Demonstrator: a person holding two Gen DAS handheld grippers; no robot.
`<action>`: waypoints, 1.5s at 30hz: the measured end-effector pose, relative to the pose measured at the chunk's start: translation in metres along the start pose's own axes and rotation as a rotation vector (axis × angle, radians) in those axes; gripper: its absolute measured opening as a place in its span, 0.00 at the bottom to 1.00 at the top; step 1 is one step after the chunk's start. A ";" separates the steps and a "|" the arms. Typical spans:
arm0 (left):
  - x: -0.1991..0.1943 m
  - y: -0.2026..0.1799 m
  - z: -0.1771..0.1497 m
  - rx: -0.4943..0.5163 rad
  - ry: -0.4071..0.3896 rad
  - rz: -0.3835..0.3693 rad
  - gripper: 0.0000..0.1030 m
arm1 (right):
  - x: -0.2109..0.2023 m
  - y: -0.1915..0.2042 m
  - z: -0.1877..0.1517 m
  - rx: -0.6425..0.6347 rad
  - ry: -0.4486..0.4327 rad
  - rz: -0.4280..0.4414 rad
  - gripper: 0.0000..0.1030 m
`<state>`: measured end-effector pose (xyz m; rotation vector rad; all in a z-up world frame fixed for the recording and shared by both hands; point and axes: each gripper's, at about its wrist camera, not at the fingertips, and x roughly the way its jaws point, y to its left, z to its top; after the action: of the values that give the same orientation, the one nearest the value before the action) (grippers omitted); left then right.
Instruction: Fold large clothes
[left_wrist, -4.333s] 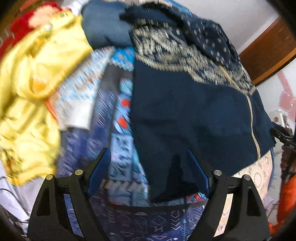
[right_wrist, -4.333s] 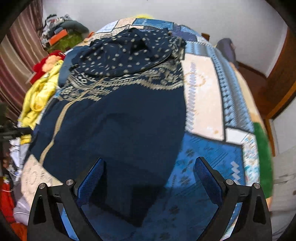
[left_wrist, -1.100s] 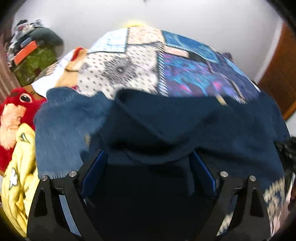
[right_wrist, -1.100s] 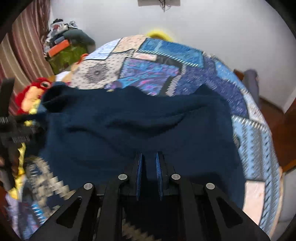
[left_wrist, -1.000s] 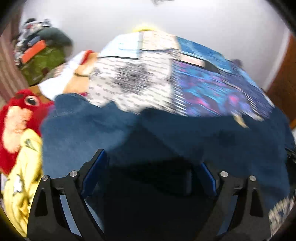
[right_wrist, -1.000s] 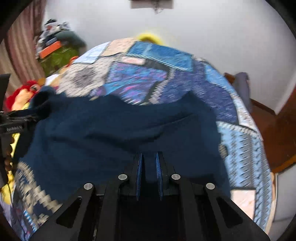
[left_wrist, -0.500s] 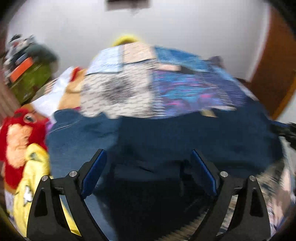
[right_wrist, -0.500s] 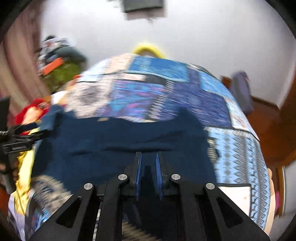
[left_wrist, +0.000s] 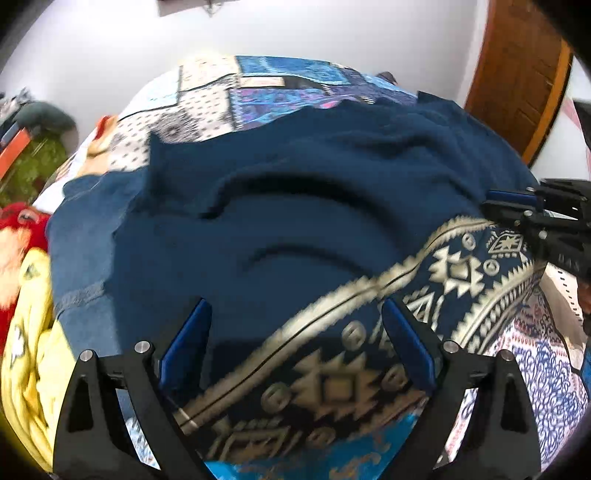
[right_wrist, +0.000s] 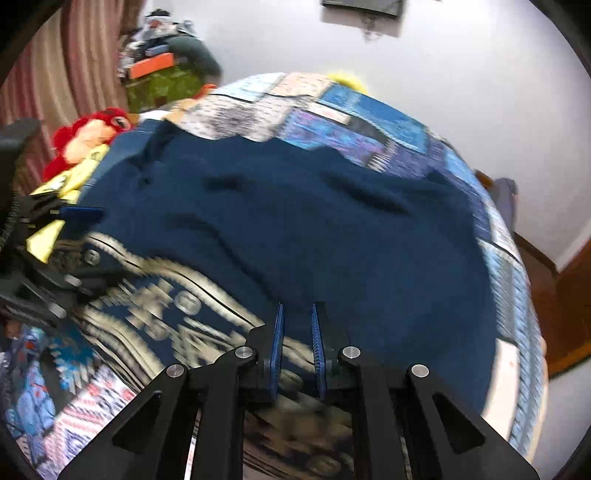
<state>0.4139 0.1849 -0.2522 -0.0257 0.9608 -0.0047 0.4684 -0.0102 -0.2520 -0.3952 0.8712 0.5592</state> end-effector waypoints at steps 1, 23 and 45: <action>-0.003 0.005 -0.003 -0.016 -0.002 -0.003 0.92 | -0.001 -0.007 -0.006 0.015 0.005 -0.016 0.10; -0.095 0.106 -0.129 -0.526 0.003 -0.002 0.92 | -0.060 -0.076 -0.101 0.253 0.147 -0.111 0.10; 0.005 0.094 -0.082 -0.873 -0.051 -0.370 0.62 | -0.059 -0.031 -0.033 0.290 0.065 0.102 0.10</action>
<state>0.3490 0.2767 -0.3059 -1.0018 0.8340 0.0738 0.4366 -0.0703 -0.2206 -0.1055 1.0230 0.5067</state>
